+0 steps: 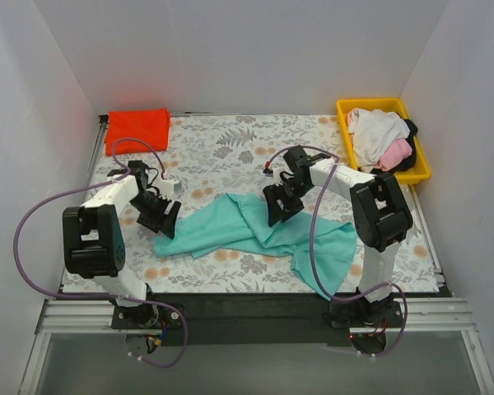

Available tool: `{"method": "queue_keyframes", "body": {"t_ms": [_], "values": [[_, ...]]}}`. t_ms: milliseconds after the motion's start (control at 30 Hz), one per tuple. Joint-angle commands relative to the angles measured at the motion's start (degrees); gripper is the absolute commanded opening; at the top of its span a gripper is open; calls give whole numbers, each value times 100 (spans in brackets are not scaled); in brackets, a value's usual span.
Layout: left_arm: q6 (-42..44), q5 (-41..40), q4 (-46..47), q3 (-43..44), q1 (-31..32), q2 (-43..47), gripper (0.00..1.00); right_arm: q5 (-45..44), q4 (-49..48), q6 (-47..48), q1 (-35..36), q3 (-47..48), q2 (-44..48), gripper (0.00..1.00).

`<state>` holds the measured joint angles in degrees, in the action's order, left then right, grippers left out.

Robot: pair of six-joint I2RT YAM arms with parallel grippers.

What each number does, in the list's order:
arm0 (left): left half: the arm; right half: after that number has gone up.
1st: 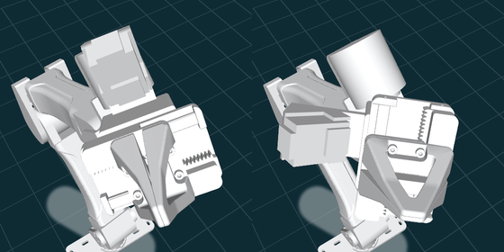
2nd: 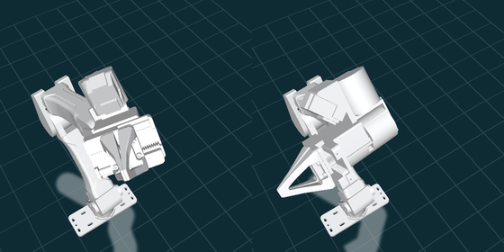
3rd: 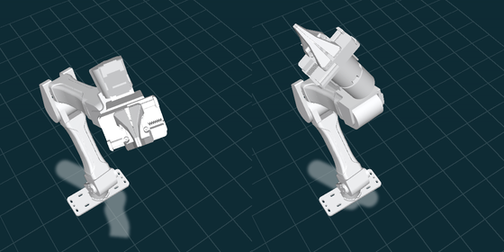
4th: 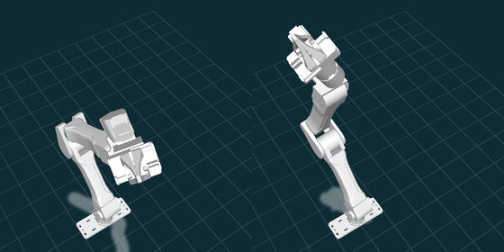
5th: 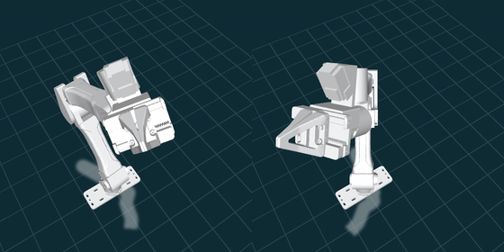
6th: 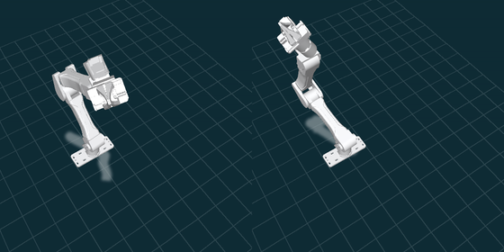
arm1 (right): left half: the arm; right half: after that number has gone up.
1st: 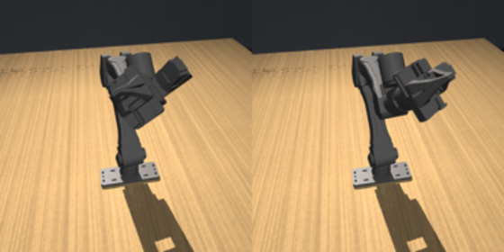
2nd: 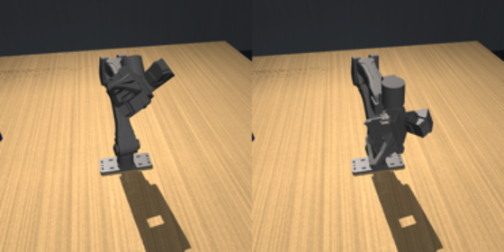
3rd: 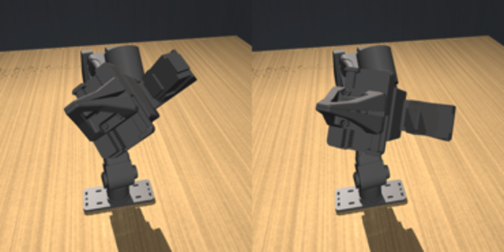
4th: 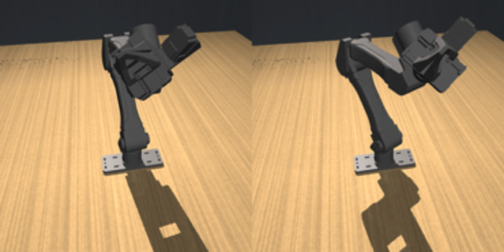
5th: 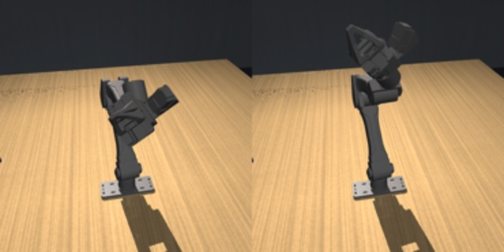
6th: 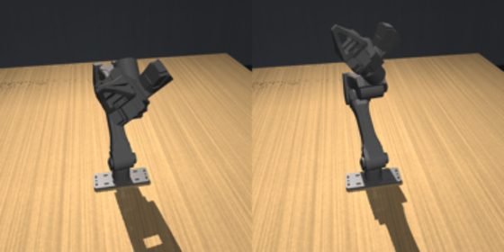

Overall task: Fold and stack the t-shirts
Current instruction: Flatten the tshirt out

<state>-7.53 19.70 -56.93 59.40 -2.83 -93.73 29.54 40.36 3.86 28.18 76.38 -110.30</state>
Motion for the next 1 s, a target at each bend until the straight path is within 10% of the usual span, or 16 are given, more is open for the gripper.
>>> {"method": "queue_keyframes", "body": {"t_ms": [0, 200, 633, 967], "values": [[-12, -81, 85, -33, -16, 329, 68, 333, 51, -192, -85, 281, -140, 60], [-12, 86, -90, 449, -262, 5, 71, 246, 60, -175, -138, 413, -229, 1], [735, 1114, -1136, 566, -245, -505, 69, 105, 121, 335, -428, 386, 790, 1], [-547, -193, 724, 520, 107, -41, 19, -115, 640, 792, -945, 773, 1046, 1]]}}
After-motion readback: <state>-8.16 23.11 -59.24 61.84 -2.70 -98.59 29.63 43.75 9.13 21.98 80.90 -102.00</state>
